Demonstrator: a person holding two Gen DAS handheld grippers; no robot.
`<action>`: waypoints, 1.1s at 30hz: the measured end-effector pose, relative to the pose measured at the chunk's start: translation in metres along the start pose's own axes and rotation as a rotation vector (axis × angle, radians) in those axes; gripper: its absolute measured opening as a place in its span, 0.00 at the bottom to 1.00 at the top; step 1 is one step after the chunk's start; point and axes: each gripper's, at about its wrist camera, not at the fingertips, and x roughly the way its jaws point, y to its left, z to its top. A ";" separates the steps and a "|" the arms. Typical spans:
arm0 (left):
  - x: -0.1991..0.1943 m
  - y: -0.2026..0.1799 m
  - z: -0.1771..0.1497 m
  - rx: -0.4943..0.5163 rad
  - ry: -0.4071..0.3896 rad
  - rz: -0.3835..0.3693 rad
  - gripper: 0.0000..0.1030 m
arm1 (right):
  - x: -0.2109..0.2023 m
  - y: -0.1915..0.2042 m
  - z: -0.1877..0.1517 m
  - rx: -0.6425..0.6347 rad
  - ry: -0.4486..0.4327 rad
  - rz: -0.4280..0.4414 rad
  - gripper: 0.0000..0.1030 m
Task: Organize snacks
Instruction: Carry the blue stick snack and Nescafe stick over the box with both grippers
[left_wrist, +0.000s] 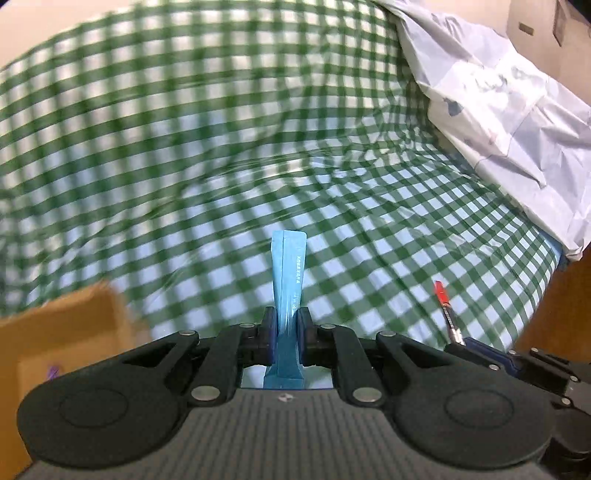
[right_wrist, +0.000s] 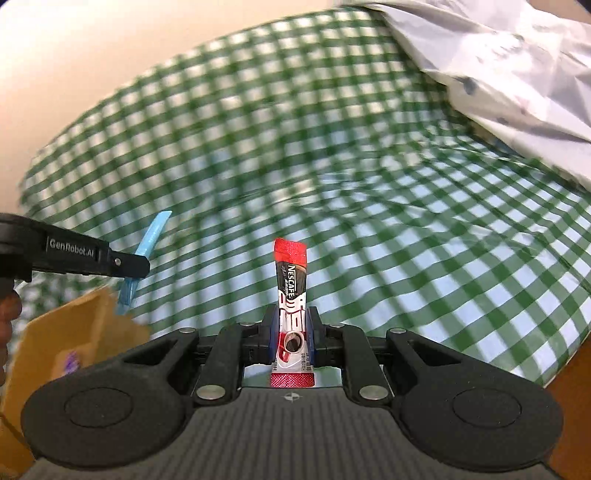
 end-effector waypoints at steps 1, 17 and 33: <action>-0.015 0.006 -0.011 -0.013 -0.001 0.012 0.11 | -0.010 0.011 -0.005 -0.016 0.007 0.020 0.15; -0.200 0.112 -0.209 -0.247 -0.054 0.290 0.12 | -0.102 0.182 -0.100 -0.318 0.182 0.373 0.15; -0.229 0.135 -0.242 -0.362 -0.063 0.271 0.12 | -0.138 0.215 -0.122 -0.425 0.143 0.307 0.15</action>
